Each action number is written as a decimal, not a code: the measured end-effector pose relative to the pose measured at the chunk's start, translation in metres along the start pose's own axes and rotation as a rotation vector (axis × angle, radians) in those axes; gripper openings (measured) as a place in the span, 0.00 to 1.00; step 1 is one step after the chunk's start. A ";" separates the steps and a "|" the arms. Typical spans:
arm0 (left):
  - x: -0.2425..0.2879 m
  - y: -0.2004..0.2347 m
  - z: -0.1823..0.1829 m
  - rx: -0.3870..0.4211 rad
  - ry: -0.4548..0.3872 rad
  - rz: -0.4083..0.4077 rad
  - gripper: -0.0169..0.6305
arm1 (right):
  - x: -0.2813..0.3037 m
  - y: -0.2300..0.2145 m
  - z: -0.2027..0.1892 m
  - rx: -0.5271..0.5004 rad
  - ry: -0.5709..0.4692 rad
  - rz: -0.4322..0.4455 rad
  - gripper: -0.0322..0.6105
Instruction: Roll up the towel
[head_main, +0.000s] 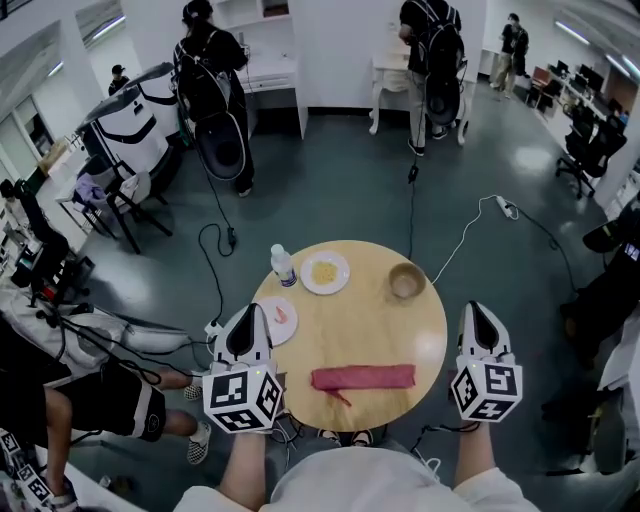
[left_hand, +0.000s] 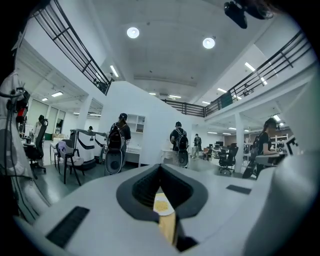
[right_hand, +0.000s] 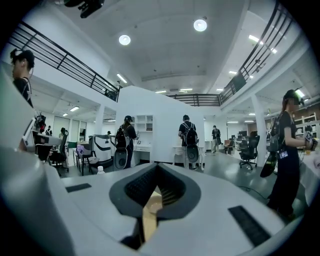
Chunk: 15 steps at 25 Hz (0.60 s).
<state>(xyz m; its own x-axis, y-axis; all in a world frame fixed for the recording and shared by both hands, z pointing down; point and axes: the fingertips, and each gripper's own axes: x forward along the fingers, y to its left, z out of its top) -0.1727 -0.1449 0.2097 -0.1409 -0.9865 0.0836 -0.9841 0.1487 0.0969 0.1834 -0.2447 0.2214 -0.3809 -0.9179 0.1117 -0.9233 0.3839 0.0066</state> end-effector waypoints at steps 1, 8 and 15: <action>0.001 0.000 0.000 0.001 0.001 -0.003 0.03 | 0.000 0.001 0.001 0.004 -0.001 0.002 0.05; 0.006 0.002 -0.012 -0.011 0.015 -0.030 0.03 | -0.003 0.005 0.002 0.007 -0.008 -0.011 0.05; 0.005 -0.006 -0.015 -0.011 0.030 -0.049 0.03 | -0.010 0.000 0.004 0.016 0.006 -0.009 0.05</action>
